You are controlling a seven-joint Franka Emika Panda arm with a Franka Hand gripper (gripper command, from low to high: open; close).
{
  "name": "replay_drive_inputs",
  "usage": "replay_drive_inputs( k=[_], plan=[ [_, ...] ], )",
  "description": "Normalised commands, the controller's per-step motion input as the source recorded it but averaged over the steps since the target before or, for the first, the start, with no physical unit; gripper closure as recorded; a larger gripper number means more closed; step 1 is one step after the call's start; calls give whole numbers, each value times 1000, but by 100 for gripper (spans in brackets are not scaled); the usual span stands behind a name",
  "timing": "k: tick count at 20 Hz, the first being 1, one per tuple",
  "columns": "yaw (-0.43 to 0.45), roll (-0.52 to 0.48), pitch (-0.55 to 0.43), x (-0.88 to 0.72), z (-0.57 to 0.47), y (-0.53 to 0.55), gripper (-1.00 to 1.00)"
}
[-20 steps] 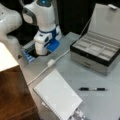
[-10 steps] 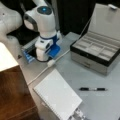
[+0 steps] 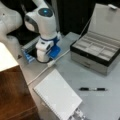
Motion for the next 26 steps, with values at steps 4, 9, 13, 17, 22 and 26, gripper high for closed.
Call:
replay_drive_inputs(
  k=[4, 9, 13, 17, 22, 26],
  plan=[
    [-36, 82, -537, -853, -537, -8, 100],
    [-32, 72, -601, -812, -510, -111, 100],
    [-40, 67, -614, -814, -481, -188, 100],
    [-35, 54, -622, -828, -484, -201, 100],
    [-40, 43, -626, -847, -493, -176, 100],
    [-46, 31, -604, -916, -495, -167, 100]
  ],
)
